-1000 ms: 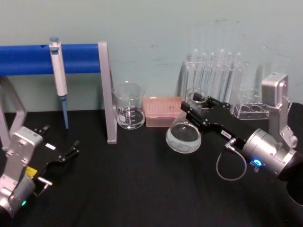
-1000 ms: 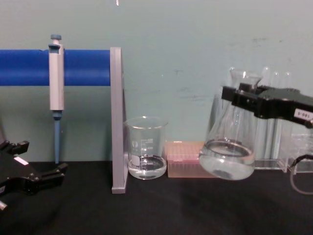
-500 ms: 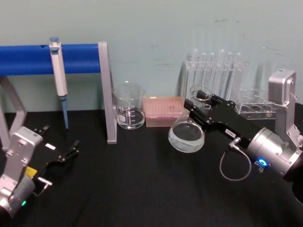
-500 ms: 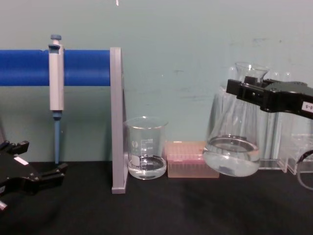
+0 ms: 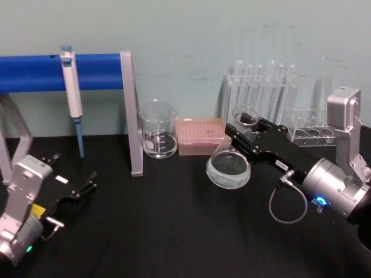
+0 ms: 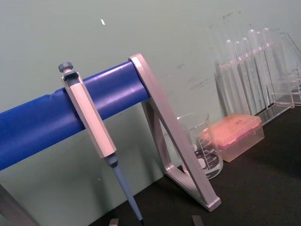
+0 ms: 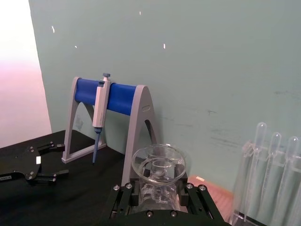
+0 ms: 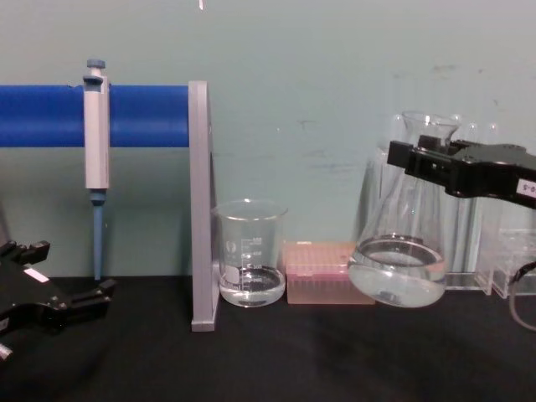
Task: Grasp the erlenmeyer flask with one hand, shake it three times, then place it back.
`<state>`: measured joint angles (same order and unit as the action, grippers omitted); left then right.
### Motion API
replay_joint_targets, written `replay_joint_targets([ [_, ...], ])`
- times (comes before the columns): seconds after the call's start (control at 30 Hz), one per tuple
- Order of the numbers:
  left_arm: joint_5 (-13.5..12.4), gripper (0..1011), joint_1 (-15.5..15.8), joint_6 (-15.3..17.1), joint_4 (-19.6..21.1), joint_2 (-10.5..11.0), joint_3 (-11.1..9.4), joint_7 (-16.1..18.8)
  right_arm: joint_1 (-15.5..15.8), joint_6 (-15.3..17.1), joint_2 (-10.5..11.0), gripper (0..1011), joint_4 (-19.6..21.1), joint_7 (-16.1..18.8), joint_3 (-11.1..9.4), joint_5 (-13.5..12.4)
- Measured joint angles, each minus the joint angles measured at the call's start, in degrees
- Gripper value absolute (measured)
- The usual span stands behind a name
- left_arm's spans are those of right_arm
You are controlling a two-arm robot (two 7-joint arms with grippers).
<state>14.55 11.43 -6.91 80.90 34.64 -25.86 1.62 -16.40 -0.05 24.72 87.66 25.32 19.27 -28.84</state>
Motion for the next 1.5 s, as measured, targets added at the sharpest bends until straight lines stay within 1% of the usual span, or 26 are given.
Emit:
replay_joint_targets([
  [0.27, 0.0, 1001, 0.0, 0.0, 0.0, 0.0, 0.0, 0.0, -0.45, -0.21, -0.16, 450, -0.74, 0.8, 0.55, 0.16],
  [0.4, 0.0, 1001, 0.0, 0.0, 0.0, 0.0, 0.0, 0.0, -0.92, -0.52, -0.22, 450, -1.16, 2.05, 1.26, 0.16],
  [0.7, 0.0, 1001, 0.0, 0.0, 0.0, 0.0, 0.0, 0.0, -1.98, -1.41, -0.14, 450, -1.5, 5.95, 3.81, -0.57],
  [0.83, 0.0, 1001, 0.0, 0.0, 0.0, 0.0, 0.0, 0.0, -2.51, -1.81, 0.24, 450, -1.46, 8.45, 5.48, -1.18],
  [1.03, 0.0, 1001, 0.0, 0.0, 0.0, 0.0, 0.0, 0.0, -3.04, -1.92, 0.65, 450, -1.37, 10.13, 7.08, -1.89],
  [1.2, 0.0, 1001, 0.0, 0.0, 0.0, 0.0, 0.0, 0.0, -3.17, -2.08, 0.77, 450, -1.35, 9.97, 7.63, -2.26],
  [1.37, 0.0, 1001, 0.0, 0.0, 0.0, 0.0, 0.0, 0.0, -2.8, -2.57, 0.62, 450, -1.22, 7.66, 7.41, -2.08],
  [1.5, 0.0, 1001, 0.0, 0.0, 0.0, 0.0, 0.0, 0.0, -2.19, -2.93, 0.34, 450, -0.89, 5.15, 6.63, -1.2],
])
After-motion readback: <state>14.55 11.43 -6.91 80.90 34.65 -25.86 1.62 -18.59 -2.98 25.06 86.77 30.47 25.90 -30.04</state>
